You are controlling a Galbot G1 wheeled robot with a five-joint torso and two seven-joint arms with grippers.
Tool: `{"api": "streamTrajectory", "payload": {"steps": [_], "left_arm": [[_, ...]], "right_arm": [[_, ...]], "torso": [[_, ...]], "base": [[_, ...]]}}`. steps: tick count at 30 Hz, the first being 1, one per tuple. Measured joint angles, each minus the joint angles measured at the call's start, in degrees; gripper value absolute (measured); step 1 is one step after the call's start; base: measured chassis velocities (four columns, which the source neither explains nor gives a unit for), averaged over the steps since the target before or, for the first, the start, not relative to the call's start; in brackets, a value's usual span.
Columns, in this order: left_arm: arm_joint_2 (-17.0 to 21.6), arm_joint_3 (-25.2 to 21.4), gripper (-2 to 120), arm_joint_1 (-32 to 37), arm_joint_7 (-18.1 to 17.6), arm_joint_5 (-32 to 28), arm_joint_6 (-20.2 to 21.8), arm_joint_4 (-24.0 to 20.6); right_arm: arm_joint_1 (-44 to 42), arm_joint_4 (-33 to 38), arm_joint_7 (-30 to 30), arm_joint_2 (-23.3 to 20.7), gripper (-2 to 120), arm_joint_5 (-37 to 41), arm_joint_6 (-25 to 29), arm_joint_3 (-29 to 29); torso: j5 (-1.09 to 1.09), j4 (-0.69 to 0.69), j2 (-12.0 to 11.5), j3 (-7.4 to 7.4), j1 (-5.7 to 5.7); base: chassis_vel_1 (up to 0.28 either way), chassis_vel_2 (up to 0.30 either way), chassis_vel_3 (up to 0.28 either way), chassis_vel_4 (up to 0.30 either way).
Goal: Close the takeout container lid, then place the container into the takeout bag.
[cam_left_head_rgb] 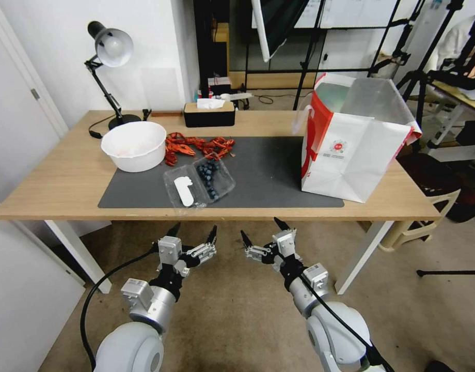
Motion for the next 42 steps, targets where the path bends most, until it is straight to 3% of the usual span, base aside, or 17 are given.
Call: {"api": "streamTrajectory", "payload": {"steps": [1, 2, 6, 42], "left_arm": [[0.32, 0.21, 100, -1.08, 0.46, -0.98, -0.21, 0.92], [1.13, 0.27, 100, -4.11, 1.3, -2.85, -0.75, 3.24], [1.67, 0.28, 100, -6.7, 1.7, -3.53, -1.37, 4.84], [2.57, -2.34, 100, -7.83, 2.02, 1.71, -2.36, 6.56]], "right_arm": [[-0.02, -0.01, 0.0, 0.02, 100, -0.03, 0.01, 0.05], [-0.1, -0.01, -0.06, 0.04, 100, -0.05, 0.05, 0.03], [-0.42, 0.17, -0.13, -0.05, 100, -0.15, 0.13, 0.28], [-1.94, 1.08, -1.33, -0.55, 100, 2.73, 1.65, 0.94]], "torso": [[-0.01, 0.02, 0.0, 0.0, 0.0], [-0.04, -0.04, 0.01, 0.0, -0.01], [-0.02, -0.02, 0.0, 0.01, 0.0], [-0.01, -0.01, 0.02, 0.01, -0.01]], "base": [[0.0, 0.0, 0.0, 0.0], [0.0, 0.0, 0.0, 0.0], [0.0, 0.0, 0.0, 0.0], [0.0, 0.0, 0.0, 0.0]]}}
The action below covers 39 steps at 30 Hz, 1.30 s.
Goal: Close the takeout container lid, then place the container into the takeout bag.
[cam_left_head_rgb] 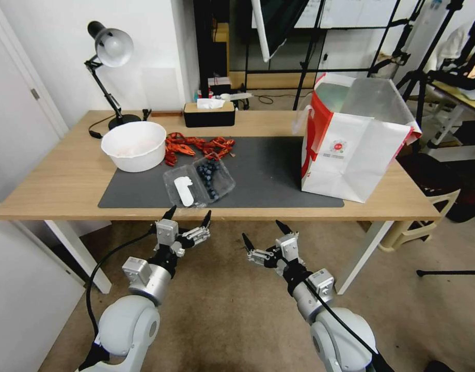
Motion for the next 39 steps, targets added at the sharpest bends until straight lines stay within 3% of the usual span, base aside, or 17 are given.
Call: {"api": "streamTrajectory", "payload": {"steps": [8, 15, 22, 26, 39], "left_arm": [[-0.18, -0.33, 100, 0.48, -0.02, 0.23, -0.21, -0.02], [-0.47, -0.66, 100, 0.76, -0.28, 0.1, -0.22, -0.02], [-0.84, -1.09, 100, 1.27, -0.53, -0.36, -0.22, -0.28], [-0.88, -2.12, 100, 1.62, -1.57, -0.48, -0.13, -0.59], [-0.27, -5.13, 100, 1.73, -2.67, -1.73, 0.77, -0.47]], "right_arm": [[0.51, 0.01, -0.03, -0.14, 100, 1.49, 0.01, -0.24], [1.53, 0.49, -0.04, -0.75, 100, 7.4, -1.42, -0.97], [3.73, 0.58, 0.88, -1.93, 100, 18.64, -3.88, -1.84], [7.42, -0.34, 3.5, -3.16, 100, 30.45, -6.78, -2.59], [16.54, -4.43, 11.64, -3.39, 100, 48.17, -11.52, -4.73]], "torso": [[0.0, 0.0, 0.0, 0.0, 0.0], [0.0, -0.01, 0.0, 0.0, 0.0], [0.0, 0.0, 0.0, 0.0, 0.0], [0.0, -0.01, 0.0, 0.0, 0.0], [0.0, 0.0, 0.0, 0.01, 0.0]], "base": [[0.0, 0.0, 0.0, 0.0], [0.0, 0.0, 0.0, 0.0], [0.0, 0.0, 0.0, 0.0], [0.0, 0.0, 0.0, 0.0], [0.0, 0.0, 0.0, 0.0]]}}
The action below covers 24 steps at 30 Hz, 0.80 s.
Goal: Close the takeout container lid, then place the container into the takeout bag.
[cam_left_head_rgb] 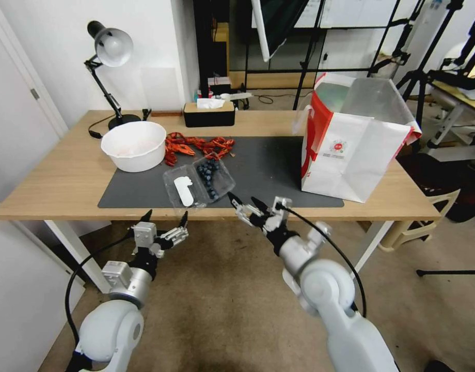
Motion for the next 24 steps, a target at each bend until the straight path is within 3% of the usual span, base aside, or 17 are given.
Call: {"api": "streamTrajectory", "payload": {"steps": [3, 4, 8, 13, 24], "left_arm": [[0.14, -0.93, 100, 0.02, -0.02, -0.45, 0.15, 0.15], [0.39, -2.44, 100, 0.16, -0.15, -1.28, 0.37, 0.27], [0.62, -3.61, 100, 0.3, -0.33, -1.95, 0.52, 0.42], [0.78, -4.06, 100, 0.08, -0.45, -2.99, 0.62, 0.71], [2.53, -4.03, 100, -1.11, 2.21, -4.95, 0.38, 1.46]], "right_arm": [[2.08, -0.83, 2.53, 0.13, 100, 3.81, -1.67, -0.84], [5.46, -1.93, 7.61, 0.85, 100, 11.04, -4.97, -2.28], [9.05, -3.19, 14.55, 2.27, 100, 17.93, -8.75, -3.49], [12.26, -5.37, 22.21, 3.29, 100, 21.48, -12.44, -5.57], [15.88, -9.11, 24.66, 3.99, 100, 23.48, -14.57, -7.76]], "torso": [[-0.01, 0.0, 0.0, 0.0, 0.0], [-0.01, 0.0, 0.0, 0.0, 0.0], [-0.01, 0.01, 0.0, 0.0, 0.0], [-0.01, 0.0, 0.0, 0.0, 0.0], [0.0, 0.0, 0.0, 0.0, 0.0]], "base": [[0.0, 0.0, 0.0, 0.0], [0.0, 0.0, 0.0, 0.0], [0.0, 0.0, 0.0, 0.0], [0.0, 0.0, 0.0, 0.0], [0.0, 0.0, 0.0, 0.0]]}}
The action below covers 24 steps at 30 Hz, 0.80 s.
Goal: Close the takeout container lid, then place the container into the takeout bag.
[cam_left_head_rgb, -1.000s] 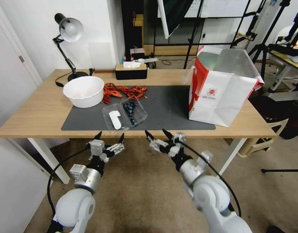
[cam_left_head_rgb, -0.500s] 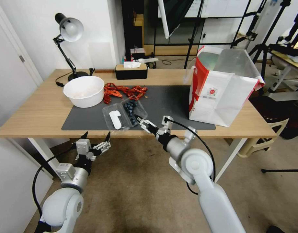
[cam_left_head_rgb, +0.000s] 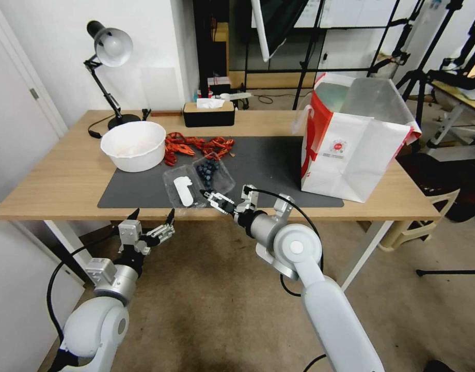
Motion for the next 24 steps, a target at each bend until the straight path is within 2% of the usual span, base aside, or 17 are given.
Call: {"api": "streamTrajectory", "payload": {"steps": [24], "left_arm": [[0.26, -1.6, 100, 1.37, 1.6, -0.66, 0.04, 0.58]], "right_arm": [[5.09, -4.58, 4.85, 2.05, 100, 4.05, -2.45, -2.08]], "torso": [[0.0, 0.0, 0.0, -0.01, -0.01]], "base": [[0.0, 0.0, 0.0, 0.0]]}}
